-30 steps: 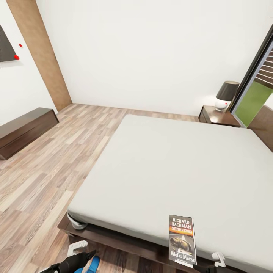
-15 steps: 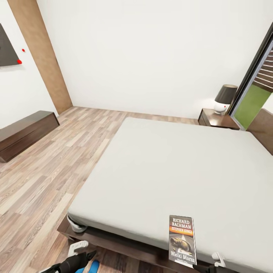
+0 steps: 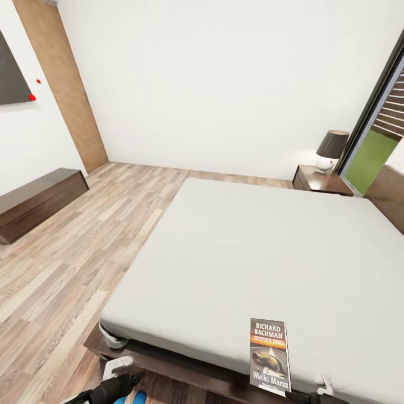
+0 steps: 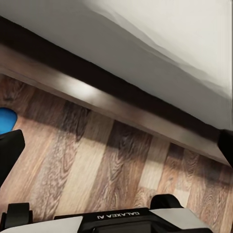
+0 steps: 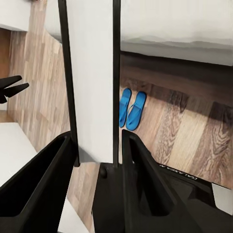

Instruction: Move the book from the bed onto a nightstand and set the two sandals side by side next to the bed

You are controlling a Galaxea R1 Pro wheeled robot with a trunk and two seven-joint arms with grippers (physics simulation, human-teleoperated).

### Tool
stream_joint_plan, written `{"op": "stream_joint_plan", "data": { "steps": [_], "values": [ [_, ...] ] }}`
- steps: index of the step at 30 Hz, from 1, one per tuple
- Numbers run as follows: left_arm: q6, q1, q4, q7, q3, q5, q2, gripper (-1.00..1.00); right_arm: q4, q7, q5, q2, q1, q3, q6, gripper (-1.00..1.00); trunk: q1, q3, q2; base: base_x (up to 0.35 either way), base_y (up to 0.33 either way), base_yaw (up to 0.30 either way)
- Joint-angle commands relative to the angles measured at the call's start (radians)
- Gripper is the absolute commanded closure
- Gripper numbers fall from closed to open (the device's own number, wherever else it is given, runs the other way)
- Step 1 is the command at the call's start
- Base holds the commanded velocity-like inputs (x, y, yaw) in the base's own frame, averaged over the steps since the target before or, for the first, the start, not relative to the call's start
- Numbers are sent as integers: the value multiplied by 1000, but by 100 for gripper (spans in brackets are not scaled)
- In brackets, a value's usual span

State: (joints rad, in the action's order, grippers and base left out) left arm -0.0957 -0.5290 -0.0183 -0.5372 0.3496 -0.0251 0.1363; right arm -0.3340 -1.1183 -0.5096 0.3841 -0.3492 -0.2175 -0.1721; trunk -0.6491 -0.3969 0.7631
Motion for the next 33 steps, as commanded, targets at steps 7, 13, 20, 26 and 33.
{"op": "stream_joint_plan", "data": {
  "steps": [7, 13, 20, 26, 33],
  "values": [
    [-5, 0, 1, -3, 2, -7, -7, -100, 0, 0, -10, 1, -1, -5, -10, 100, 0, 10, 1, 0, 0, 0],
    [-4, 1, 1, -3, 0, -60, -12, -100, 0, 0, -10, 1, -1, -5, -10, 100, 0, 20, 1, 0, 0, 0],
    [-4, 1, 1, -2, 0, -88, -19, -100, 0, 0, -10, 1, -1, -5, -10, 100, 0, 31, 1, 0, 0, 0],
    [-5, 1, 1, -2, 1, -90, -20, -100, 0, 0, -10, 1, -1, -5, -10, 100, 0, 41, 1, 0, 0, 0],
    [-6, 1, 1, -2, 2, -90, -21, -100, 6, 0, -10, 1, -1, -5, -10, 100, 0, 52, 1, 0, 0, 0]
  ]
}}
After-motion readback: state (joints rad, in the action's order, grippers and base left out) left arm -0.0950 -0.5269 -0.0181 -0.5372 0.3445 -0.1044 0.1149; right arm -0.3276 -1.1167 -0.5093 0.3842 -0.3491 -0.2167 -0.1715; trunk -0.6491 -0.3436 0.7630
